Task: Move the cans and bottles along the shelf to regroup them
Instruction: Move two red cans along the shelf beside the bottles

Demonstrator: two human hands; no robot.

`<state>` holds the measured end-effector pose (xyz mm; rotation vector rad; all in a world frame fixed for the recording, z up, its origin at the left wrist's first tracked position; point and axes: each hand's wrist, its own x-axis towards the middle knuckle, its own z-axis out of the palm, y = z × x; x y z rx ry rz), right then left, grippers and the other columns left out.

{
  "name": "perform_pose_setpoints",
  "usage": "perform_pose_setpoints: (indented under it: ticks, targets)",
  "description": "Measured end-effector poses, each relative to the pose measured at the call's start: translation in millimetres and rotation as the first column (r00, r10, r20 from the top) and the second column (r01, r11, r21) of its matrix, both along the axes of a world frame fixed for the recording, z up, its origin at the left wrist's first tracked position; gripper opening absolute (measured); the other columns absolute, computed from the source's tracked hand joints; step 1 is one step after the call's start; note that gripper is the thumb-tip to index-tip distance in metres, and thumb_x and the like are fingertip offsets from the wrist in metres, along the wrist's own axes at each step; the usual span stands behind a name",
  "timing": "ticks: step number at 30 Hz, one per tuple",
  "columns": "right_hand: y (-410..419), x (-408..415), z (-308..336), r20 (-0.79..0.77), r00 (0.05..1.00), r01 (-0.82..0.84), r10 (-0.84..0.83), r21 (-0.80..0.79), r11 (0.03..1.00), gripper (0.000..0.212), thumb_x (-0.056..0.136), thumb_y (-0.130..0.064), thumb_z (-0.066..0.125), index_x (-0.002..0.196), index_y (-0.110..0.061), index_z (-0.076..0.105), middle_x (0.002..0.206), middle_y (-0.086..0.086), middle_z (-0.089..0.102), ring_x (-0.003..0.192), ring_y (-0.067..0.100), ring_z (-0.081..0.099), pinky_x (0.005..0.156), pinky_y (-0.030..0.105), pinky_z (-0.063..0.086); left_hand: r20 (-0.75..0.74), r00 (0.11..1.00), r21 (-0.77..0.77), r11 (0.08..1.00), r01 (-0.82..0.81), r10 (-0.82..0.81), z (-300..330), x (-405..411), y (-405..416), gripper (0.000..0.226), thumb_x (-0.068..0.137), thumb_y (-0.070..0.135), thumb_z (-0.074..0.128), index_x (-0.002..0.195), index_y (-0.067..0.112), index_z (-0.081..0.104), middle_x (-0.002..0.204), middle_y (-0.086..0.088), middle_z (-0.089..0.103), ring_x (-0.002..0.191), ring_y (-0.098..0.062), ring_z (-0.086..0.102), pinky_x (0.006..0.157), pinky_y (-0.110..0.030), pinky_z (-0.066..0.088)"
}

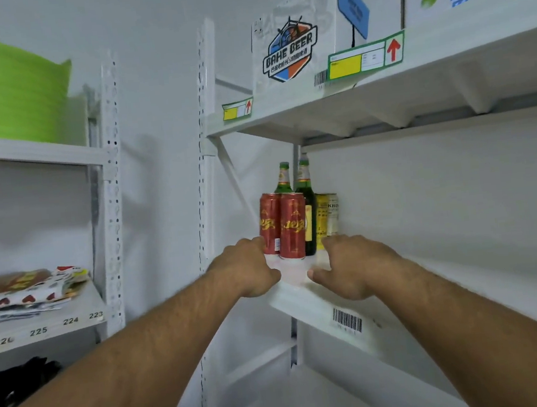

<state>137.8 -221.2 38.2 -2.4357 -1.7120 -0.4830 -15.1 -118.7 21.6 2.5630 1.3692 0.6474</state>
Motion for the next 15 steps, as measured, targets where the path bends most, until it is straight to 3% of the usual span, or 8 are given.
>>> perform_pose_setpoints:
  ticks: [5, 10, 12, 15]
  targets:
    - [51, 4, 0, 0.006, 0.997, 0.079, -0.079, -0.003, 0.997, 0.071, 0.092, -0.064, 0.046, 0.147, -0.021, 0.038, 0.142, 0.004, 0.052, 0.123, 0.026, 0.052, 0.099, 0.044, 0.048, -0.004, 0.997, -0.002, 0.997, 0.071, -0.071, -2, 10, 69, 0.075, 0.093, 0.047, 0.065, 0.159, 0.028, 0.034, 0.153, -0.001, 0.049, 0.134, -0.027, 0.053, 0.107, -0.042, 0.05]
    - [109, 2, 10, -0.036, 0.982, 0.19, -0.188, 0.044, 0.981, 0.063, 0.091, -0.064, 0.05, 0.138, -0.022, 0.046, 0.127, 0.004, 0.059, 0.111, 0.025, 0.058, 0.093, 0.043, 0.051, 0.042, 0.98, -0.02, 0.981, 0.195, -0.194, 4, 17, 132, 0.064, 0.098, 0.038, 0.062, 0.155, 0.019, 0.039, 0.154, -0.007, 0.05, 0.138, -0.029, 0.051, 0.109, -0.038, 0.044]
    - [129, 2, 13, -0.06, 0.97, 0.241, -0.236, 0.08, 0.967, 0.064, 0.089, -0.065, 0.051, 0.135, -0.021, 0.047, 0.125, 0.004, 0.06, 0.109, 0.026, 0.059, 0.092, 0.042, 0.052, 0.081, 0.97, -0.033, 0.972, 0.234, -0.231, 4, 22, 158, 0.062, 0.097, 0.041, 0.064, 0.151, 0.019, 0.044, 0.149, -0.006, 0.055, 0.132, -0.028, 0.056, 0.103, -0.037, 0.046]
    - [153, 4, 15, -0.111, 0.95, 0.306, -0.293, 0.129, 0.943, 0.064, 0.087, -0.067, 0.053, 0.131, -0.021, 0.05, 0.121, 0.003, 0.061, 0.106, 0.025, 0.06, 0.089, 0.041, 0.052, 0.159, 0.946, -0.084, 0.95, 0.3, -0.284, -1, 31, 192, 0.057, 0.089, 0.051, 0.072, 0.135, 0.025, 0.05, 0.125, -0.001, 0.063, 0.107, -0.022, 0.061, 0.09, -0.034, 0.049]
